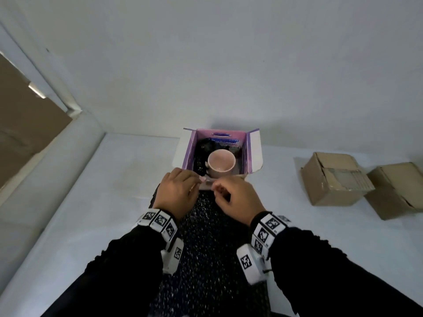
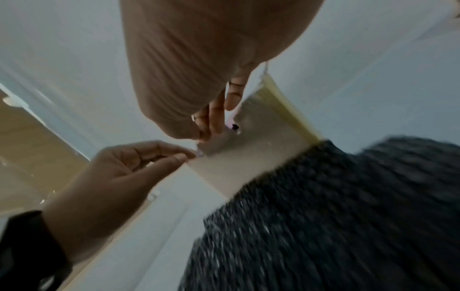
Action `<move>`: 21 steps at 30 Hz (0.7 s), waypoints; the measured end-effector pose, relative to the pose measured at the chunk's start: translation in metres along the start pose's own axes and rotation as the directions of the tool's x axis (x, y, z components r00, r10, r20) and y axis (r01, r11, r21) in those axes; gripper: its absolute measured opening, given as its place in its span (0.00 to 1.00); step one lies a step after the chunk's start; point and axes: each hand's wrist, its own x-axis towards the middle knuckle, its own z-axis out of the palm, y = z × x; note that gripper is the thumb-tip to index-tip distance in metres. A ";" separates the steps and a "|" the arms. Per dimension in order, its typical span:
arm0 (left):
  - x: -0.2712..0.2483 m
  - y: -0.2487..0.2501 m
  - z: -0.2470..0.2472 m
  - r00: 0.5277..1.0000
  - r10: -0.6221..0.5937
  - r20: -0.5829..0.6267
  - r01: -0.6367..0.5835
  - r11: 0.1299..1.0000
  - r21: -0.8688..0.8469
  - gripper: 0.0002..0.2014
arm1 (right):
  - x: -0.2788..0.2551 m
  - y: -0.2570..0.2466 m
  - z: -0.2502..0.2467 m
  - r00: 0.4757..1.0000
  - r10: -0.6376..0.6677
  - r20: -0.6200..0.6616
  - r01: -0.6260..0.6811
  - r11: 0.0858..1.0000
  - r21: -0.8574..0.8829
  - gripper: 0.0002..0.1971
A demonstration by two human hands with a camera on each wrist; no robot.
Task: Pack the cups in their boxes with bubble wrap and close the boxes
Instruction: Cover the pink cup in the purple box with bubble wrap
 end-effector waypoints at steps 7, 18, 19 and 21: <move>-0.074 0.025 0.008 0.964 -0.122 0.238 0.128 0.992 -0.011 0.09 | -0.064 0.014 0.051 0.820 0.416 0.393 -0.288 0.893 -0.346 0.34; -0.105 0.035 -0.012 0.848 -0.324 0.419 0.271 0.945 0.184 0.50 | -0.064 0.008 0.051 0.940 0.159 0.302 -0.117 0.981 -0.154 0.10; -0.099 0.037 -0.017 0.879 -0.281 0.384 0.206 0.953 0.224 0.50 | -0.058 0.007 0.044 0.944 0.135 0.301 -0.127 0.991 -0.044 0.10; -0.085 0.037 -0.022 0.921 -0.180 0.346 0.090 0.961 0.261 0.43 | -0.045 0.002 0.028 0.959 0.095 0.267 -0.121 0.989 0.085 0.09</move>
